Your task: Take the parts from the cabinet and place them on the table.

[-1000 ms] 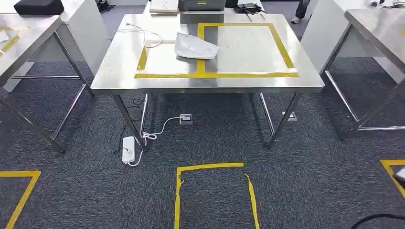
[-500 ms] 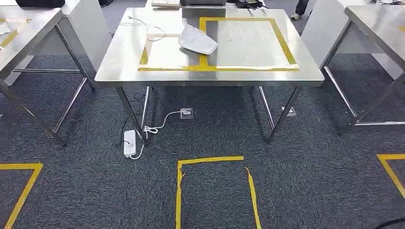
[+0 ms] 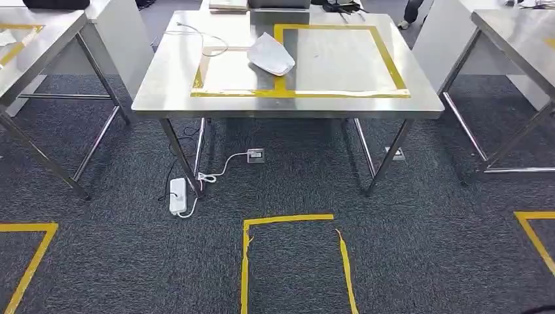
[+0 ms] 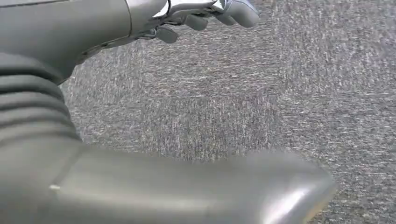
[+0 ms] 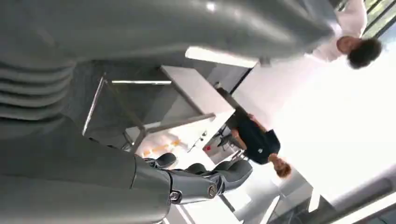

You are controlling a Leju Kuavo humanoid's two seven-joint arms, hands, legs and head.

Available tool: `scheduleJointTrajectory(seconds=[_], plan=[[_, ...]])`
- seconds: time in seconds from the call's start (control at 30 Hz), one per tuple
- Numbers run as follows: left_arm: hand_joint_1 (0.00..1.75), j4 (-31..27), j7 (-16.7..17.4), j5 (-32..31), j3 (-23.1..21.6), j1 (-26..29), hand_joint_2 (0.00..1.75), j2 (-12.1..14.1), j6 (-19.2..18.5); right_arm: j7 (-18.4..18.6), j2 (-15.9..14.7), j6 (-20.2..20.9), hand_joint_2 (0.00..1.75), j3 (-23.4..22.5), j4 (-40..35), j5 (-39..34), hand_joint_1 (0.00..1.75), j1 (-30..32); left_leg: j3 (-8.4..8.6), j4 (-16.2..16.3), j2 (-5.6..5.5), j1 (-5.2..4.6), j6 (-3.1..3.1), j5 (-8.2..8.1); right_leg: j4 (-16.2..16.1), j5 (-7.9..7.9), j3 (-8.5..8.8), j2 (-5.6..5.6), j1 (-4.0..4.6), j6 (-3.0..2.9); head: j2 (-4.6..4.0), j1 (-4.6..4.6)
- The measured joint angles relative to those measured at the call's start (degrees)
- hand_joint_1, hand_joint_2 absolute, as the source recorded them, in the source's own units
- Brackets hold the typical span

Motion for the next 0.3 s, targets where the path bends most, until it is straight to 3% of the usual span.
scheduleJointTrajectory(seconds=[0.1, 0.3], plan=[[0.0, 0.0, 0.26, 0.33, 0.52, -0.11, 1.75, -0.09, 0.55, -1.48, -1.83, -1.83, 1.75, 1.04, 1.5, 2.2, 0.0, -2.09, -0.03, -0.02, 0.18, 0.0, -0.01, 0.0, 0.12, 0.0, -0.13, 0.16, 0.0, 0.0, 0.0, -0.02], [0.0, 0.0, 1.53, 0.7, 1.57, -0.35, 1.75, -0.35, 0.74, -4.46, -3.34, -10.18, 1.75, 8.76, 5.9, 9.5, 0.0, -5.37, 0.0, -0.02, 0.15, 0.05, -0.18, 0.13, 0.22, 0.01, -0.19, 0.15, 0.05, -0.01, 0.0, 0.0]])
